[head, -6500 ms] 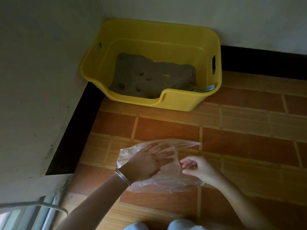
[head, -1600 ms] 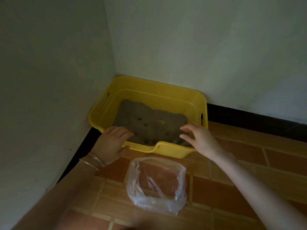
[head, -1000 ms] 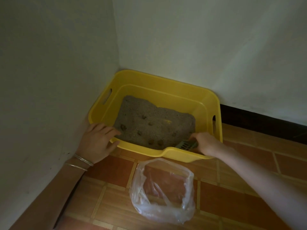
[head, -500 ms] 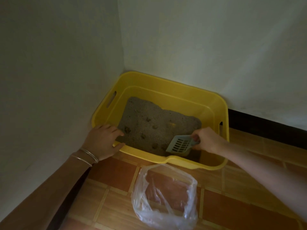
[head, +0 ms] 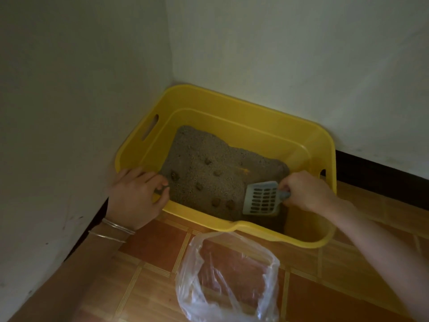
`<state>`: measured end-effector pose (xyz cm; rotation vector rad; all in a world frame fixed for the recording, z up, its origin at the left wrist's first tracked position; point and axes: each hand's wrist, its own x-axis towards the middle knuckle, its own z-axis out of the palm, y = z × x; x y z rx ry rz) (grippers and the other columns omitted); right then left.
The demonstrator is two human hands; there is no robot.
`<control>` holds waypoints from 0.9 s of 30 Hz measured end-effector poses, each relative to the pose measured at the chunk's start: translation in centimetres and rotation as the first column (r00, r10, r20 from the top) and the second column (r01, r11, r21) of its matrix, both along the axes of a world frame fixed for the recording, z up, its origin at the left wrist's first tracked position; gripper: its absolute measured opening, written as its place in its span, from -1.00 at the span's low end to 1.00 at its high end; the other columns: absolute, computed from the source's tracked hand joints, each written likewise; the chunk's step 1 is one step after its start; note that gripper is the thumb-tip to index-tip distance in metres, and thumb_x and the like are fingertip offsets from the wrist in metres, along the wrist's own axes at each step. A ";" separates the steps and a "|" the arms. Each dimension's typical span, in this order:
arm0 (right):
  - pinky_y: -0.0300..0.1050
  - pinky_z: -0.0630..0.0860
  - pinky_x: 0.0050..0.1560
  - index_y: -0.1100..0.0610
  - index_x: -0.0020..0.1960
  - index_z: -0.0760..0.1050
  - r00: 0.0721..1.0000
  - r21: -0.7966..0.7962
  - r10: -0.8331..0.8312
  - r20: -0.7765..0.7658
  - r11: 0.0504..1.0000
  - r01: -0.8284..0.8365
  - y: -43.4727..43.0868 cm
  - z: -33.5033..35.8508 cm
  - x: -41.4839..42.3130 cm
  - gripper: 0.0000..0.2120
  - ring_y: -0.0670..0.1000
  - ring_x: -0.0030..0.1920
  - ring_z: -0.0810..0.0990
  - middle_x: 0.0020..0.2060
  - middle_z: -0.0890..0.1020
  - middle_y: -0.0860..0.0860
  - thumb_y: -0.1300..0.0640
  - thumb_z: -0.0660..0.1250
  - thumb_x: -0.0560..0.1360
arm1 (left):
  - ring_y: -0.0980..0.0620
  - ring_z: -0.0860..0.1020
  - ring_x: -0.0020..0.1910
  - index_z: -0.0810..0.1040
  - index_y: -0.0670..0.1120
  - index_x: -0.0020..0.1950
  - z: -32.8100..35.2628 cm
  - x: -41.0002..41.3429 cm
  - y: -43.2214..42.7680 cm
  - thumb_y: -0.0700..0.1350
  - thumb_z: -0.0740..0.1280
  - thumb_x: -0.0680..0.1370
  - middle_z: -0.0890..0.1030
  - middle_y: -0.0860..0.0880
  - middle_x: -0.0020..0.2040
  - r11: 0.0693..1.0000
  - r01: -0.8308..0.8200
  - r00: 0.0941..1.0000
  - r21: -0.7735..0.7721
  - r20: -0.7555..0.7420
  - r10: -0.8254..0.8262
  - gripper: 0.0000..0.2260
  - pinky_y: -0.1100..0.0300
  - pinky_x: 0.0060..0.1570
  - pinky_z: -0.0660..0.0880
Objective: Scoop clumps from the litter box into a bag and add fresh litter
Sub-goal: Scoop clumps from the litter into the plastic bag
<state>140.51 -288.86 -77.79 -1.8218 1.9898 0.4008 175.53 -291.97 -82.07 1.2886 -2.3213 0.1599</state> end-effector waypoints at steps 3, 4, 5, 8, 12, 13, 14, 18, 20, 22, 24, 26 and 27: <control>-0.22 0.52 -0.30 0.03 0.08 0.59 0.998 -0.066 0.005 -0.069 0.998 -0.010 -1.1 1.7 -1.2 -0.76 -0.06 -0.16 0.59 -0.07 0.64 -0.04 0.14 0.41 0.42 | -0.02 0.54 -0.30 0.61 0.01 -0.28 0.1 0.1 0.1 -0.02 0.23 0.47 0.55 0.12 -0.38 1.000 0.021 1.000 0.008 0.000 -0.021 -0.80 0.09 -0.21 0.37; -0.17 0.56 -0.24 0.03 0.10 0.59 0.996 -0.061 0.023 -0.091 0.998 -0.029 -1.3 1.9 -1.4 -0.75 -0.05 -0.15 0.59 -0.05 0.64 -0.04 0.14 0.41 0.42 | -0.01 0.54 -0.30 0.61 0.01 -0.28 0.2 0.1 0.1 -0.03 0.24 0.47 0.55 0.12 -0.38 1.000 0.026 1.000 0.006 0.007 -0.026 -0.80 0.09 -0.20 0.38; -0.15 0.58 -0.21 0.03 0.11 0.59 0.993 -0.043 0.043 -0.110 0.998 -0.047 -1.3 1.9 -1.4 -0.75 -0.05 -0.14 0.59 -0.04 0.64 -0.05 0.13 0.41 0.42 | -0.01 0.54 -0.29 0.61 0.01 -0.28 0.2 0.1 0.1 -0.03 0.24 0.46 0.55 0.12 -0.38 1.000 0.029 1.000 0.001 0.011 -0.029 -0.81 0.09 -0.20 0.38; -0.20 0.57 -0.17 0.02 0.12 0.57 0.996 0.019 0.069 -0.051 0.997 -0.069 -0.9 1.0 -0.8 -0.73 -0.09 -0.12 0.59 0.00 0.63 -0.07 0.13 0.42 0.42 | 0.00 0.52 -0.27 0.60 0.01 -0.29 0.2 0.0 0.2 -0.04 0.25 0.46 0.55 0.12 -0.38 1.000 0.020 1.000 -0.017 0.009 -0.020 -0.82 0.11 -0.18 0.35; -0.27 0.55 -0.10 0.04 0.10 0.58 0.991 0.055 0.058 0.120 0.996 -0.065 0.3 -1.5 0.7 -0.74 -0.15 -0.07 0.59 0.02 0.63 -0.08 0.16 0.42 0.41 | -0.01 0.53 -0.27 0.61 0.00 -0.27 0.1 0.0 0.3 -0.04 0.25 0.46 0.55 0.12 -0.38 1.000 0.021 1.000 0.011 0.001 -0.021 -0.82 0.11 -0.15 0.35; -0.29 0.52 -0.08 0.05 0.09 0.58 0.985 0.048 0.061 0.162 0.996 -0.070 0.4 -2.1 1.1 -0.74 -0.16 -0.06 0.58 0.02 0.64 -0.08 0.17 0.42 0.41 | -0.01 0.53 -0.26 0.61 0.00 -0.27 0.2 0.0 0.3 -0.04 0.25 0.46 0.55 0.12 -0.37 1.000 0.020 1.000 0.019 0.003 -0.020 -0.82 0.11 -0.14 0.35; -0.30 0.51 -0.08 0.05 0.08 0.59 0.977 0.038 0.064 0.203 0.997 -0.073 0.5 -2.7 1.6 -0.75 -0.17 -0.06 0.58 0.01 0.64 -0.08 0.18 0.42 0.41 | -0.01 0.54 -0.26 0.61 0.00 -0.27 0.2 0.0 0.3 -0.04 0.26 0.46 0.55 0.12 -0.37 1.000 0.019 1.000 0.024 0.009 -0.019 -0.83 0.11 -0.13 0.35; -0.24 0.56 -0.16 0.06 0.00 0.62 0.950 -0.045 0.062 0.307 0.998 -0.051 -0.3 -3.9 3.4 -0.81 -0.19 -0.18 0.59 -0.10 0.67 -0.06 0.21 0.43 0.40 | -0.04 0.55 -0.23 0.61 -0.02 -0.26 0.3 0.0 0.3 -0.05 0.25 0.46 0.57 0.08 -0.35 0.999 0.016 0.999 0.040 0.037 -0.017 -0.82 0.08 -0.14 0.38; -0.15 0.59 -0.07 0.10 0.02 0.61 0.936 -0.074 0.054 0.347 0.997 -0.031 -0.8 -4.5 4.5 -0.79 -0.14 -0.15 0.62 -0.11 0.68 -0.03 0.22 0.44 0.38 | -0.05 0.55 -0.22 0.63 -0.03 -0.24 0.3 0.2 0.2 -0.05 0.25 0.46 0.58 0.05 -0.32 0.998 0.024 0.999 0.051 0.037 -0.026 -0.81 0.07 -0.17 0.40; -0.14 0.58 0.00 0.15 0.06 0.60 0.926 -0.079 0.032 0.376 0.997 -0.002 -1.3 -5.0 5.3 -0.73 -0.10 -0.11 0.63 -0.08 0.68 0.00 0.22 0.46 0.37 | -0.06 0.56 -0.21 0.63 -0.06 -0.22 0.4 0.4 0.1 -0.06 0.25 0.46 0.59 0.02 -0.30 0.998 0.027 0.999 0.056 0.022 -0.028 -0.81 0.06 -0.21 0.42; -0.17 0.56 0.03 0.18 0.09 0.58 0.927 -0.086 0.029 0.374 0.996 0.004 -1.7 -5.4 5.6 -0.69 -0.08 -0.08 0.62 -0.05 0.67 0.02 0.21 0.47 0.36 | -0.08 0.55 -0.20 0.61 -0.08 -0.24 0.4 0.6 0.0 -0.09 0.25 0.45 0.58 -0.01 -0.30 0.999 0.017 1.000 0.042 0.006 -0.018 -0.82 0.05 -0.23 0.41; -0.21 0.54 0.02 0.18 0.10 0.58 0.928 -0.094 0.030 0.372 0.996 0.005 -2.1 -5.8 5.8 -0.68 -0.08 -0.07 0.62 -0.04 0.67 0.03 0.21 0.48 0.35 | -0.09 0.53 -0.19 0.59 -0.10 -0.26 0.2 0.7 0.0 -0.12 0.25 0.45 0.57 -0.03 -0.30 1.000 0.005 1.000 0.012 0.002 -0.005 -0.84 0.07 -0.21 0.36; -0.22 0.53 0.02 0.18 0.11 0.58 0.927 -0.092 0.025 0.374 0.996 0.011 -2.4 -6.0 5.9 -0.66 -0.07 -0.06 0.62 -0.03 0.67 0.03 0.20 0.48 0.35 | -0.10 0.52 -0.18 0.59 -0.11 -0.26 0.1 0.7 0.0 -0.14 0.25 0.44 0.56 -0.03 -0.30 1.000 -0.001 1.000 0.003 0.000 0.001 -0.85 0.07 -0.19 0.35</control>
